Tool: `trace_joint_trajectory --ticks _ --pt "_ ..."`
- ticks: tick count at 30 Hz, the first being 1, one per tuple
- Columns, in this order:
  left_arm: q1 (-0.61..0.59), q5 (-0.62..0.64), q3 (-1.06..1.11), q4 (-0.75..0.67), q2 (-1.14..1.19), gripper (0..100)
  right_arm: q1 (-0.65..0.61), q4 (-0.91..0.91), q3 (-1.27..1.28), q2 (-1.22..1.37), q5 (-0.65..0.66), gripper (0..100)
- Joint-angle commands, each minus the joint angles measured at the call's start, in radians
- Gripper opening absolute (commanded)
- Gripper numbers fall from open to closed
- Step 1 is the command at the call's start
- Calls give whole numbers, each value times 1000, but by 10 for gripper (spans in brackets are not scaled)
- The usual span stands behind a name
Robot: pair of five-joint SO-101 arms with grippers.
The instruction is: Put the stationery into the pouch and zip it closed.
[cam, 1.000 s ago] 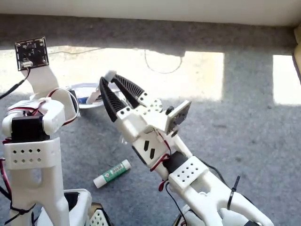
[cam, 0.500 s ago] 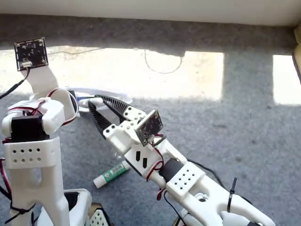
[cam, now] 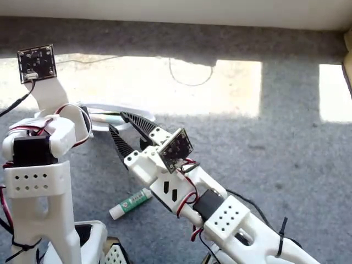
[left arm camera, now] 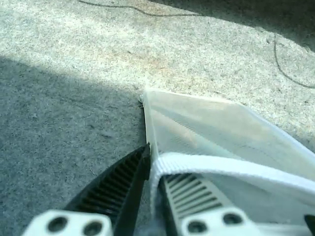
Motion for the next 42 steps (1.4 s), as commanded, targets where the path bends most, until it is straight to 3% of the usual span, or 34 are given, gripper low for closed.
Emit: trace_joint_trajectory --ticks 1,13,19,29,39,42 --pt "-16 -8 -13 -26 -24 7 -4 128 -24 -173 9 119" --pt "-21 -8 -8 -21 -30 7 2 734 -421 -286 9 119" --pt "-110 -6 -8 -25 -30 7 1 934 -564 -282 9 119" --pt "-151 -5 -7 -20 -30 7 -2 1282 -691 -53 8 119" --pt "-269 -2 -10 -25 -30 7 -4 1374 -671 -10 18 119" --pt "-309 -2 -18 -25 -30 7 -27 1374 -624 -10 80 119"
